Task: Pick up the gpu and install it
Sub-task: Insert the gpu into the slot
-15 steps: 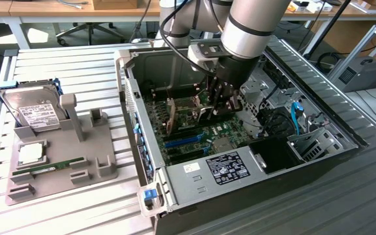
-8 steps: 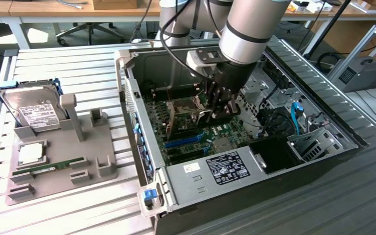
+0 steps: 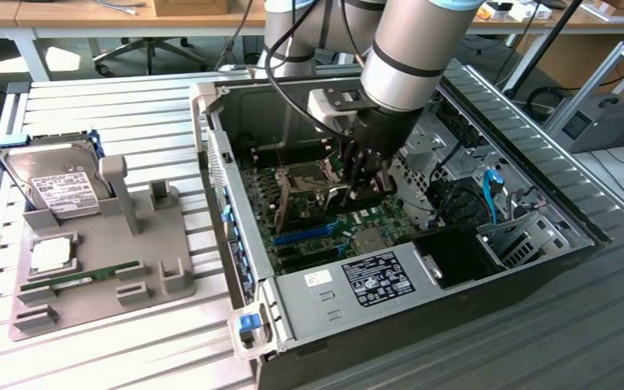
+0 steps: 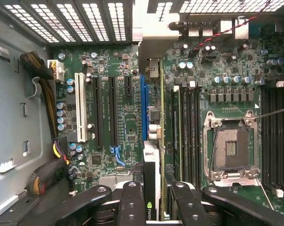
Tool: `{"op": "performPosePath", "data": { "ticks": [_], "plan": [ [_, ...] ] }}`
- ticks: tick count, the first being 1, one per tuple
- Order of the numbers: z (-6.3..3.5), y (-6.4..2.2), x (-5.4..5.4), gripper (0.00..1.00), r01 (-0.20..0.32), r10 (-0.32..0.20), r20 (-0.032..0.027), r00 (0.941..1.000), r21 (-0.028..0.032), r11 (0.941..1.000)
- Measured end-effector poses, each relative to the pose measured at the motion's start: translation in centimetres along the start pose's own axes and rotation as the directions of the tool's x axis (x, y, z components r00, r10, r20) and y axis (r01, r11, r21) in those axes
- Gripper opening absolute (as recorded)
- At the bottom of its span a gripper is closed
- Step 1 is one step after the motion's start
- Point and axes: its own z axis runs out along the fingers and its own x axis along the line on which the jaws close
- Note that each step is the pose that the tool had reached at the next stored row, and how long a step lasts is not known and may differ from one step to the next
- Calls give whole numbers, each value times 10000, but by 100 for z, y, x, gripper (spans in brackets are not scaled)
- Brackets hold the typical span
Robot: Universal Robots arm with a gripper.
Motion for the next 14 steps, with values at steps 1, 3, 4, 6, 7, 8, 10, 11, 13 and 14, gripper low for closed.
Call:
{"op": "performPosePath", "data": {
  "ticks": [1,3,4,6,7,8,10,11,13,14],
  "plan": [
    [3,2,0,27,7,-7,-3,10000,-1,10000],
    [9,7,1,27,22,-22,-2,10000,-1,10000],
    [11,10,1,27,32,-32,-2,10000,-1,10000],
    [16,28,2,27,61,-61,-3,10000,-2,10000],
    [18,35,3,27,69,-69,-3,10000,-2,10000],
    [19,44,3,27,79,-79,-3,10000,-2,10000],
    [20,56,6,27,91,-91,-4,10000,-3,10000],
    [20,59,10,27,96,-96,-4,10000,-3,10000],
    [20,60,21,27,107,-107,-5,9999,-3,9999],
    [20,60,28,27,112,-112,-6,9999,-4,9999]
  ]
}}
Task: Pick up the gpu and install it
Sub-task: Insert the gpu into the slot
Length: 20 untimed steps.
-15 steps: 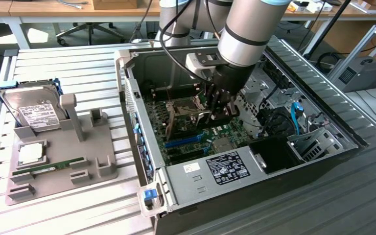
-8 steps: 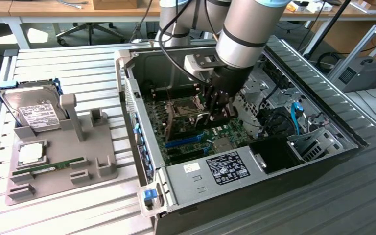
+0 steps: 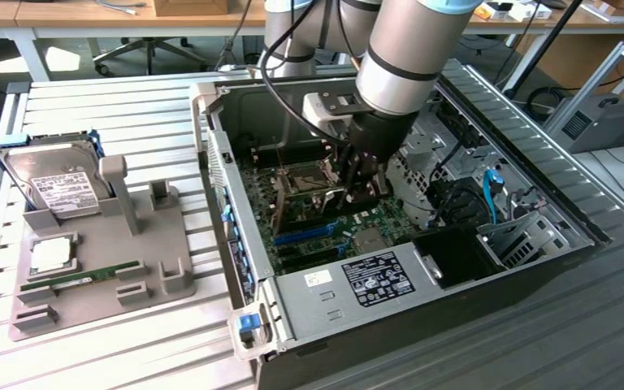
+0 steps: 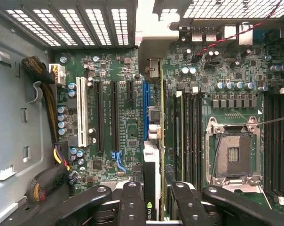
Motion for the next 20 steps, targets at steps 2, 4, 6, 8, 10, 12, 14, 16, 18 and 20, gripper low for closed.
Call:
{"op": "performPosePath", "data": {
  "ticks": [2,4,6,8,10,12,14,16,18,20],
  "plan": [
    [0,0,12,27,4,-4,0,10000,0,10000],
    [2,8,15,27,5,-5,1,10000,1,10000],
    [9,35,16,27,5,-5,1,10000,1,10000],
    [14,73,17,27,4,-4,0,10000,0,10000],
    [18,94,17,27,4,-4,0,10000,0,10000],
    [21,110,18,27,4,-4,-3,10000,0,10000],
    [23,119,18,27,4,-4,-9,10000,-1,10000],
    [27,128,18,27,4,-4,-14,10000,0,10000],
    [30,138,19,27,4,-4,-12,10000,1,10000],
    [31,149,19,27,3,-3,-19,10000,0,10000]
  ]
}}
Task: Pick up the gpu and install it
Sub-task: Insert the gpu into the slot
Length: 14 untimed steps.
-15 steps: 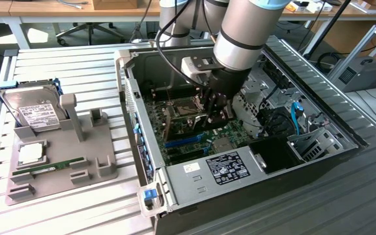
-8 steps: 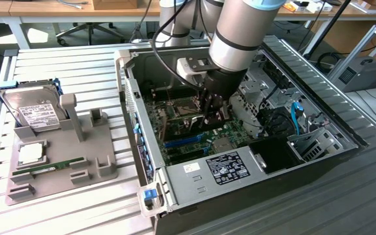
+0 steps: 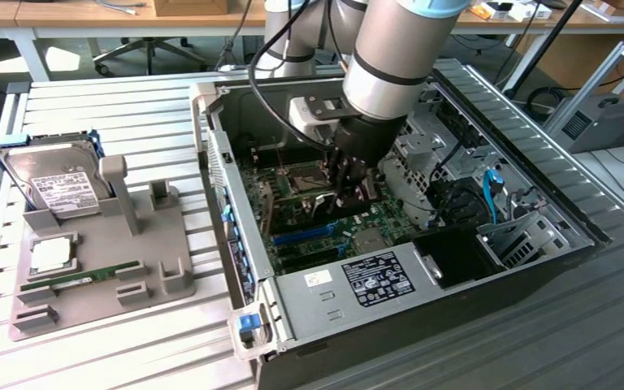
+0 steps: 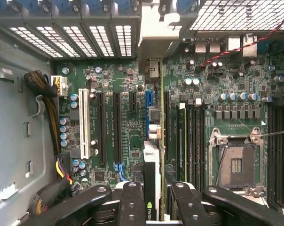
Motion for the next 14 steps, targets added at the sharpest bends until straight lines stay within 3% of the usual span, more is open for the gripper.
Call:
{"op": "performPosePath", "data": {
  "ticks": [5,14],
  "plan": [
    [4,8,0,27,0,0,-17,10000,2,10000],
    [24,40,2,27,-5,5,-168,9999,4,10000]
  ]
}}
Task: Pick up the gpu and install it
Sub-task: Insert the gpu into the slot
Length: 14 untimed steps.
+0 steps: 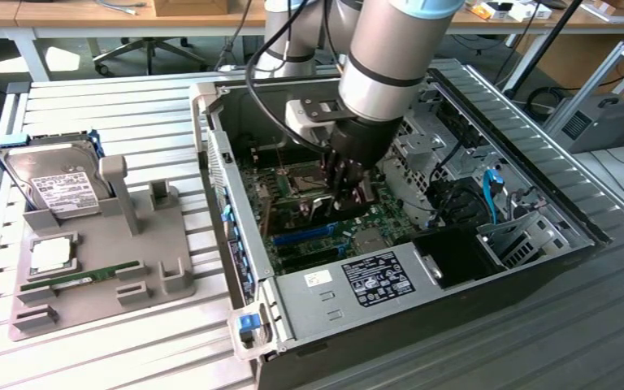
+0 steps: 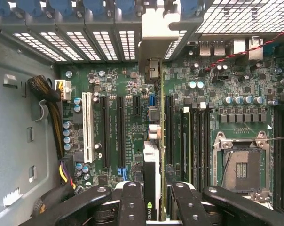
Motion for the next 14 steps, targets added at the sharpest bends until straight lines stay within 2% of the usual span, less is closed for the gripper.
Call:
{"op": "performPosePath", "data": {
  "ticks": [14],
  "plan": [
    [4,34,-6,27,-2,2,0,10000,0,10000]
  ]
}}
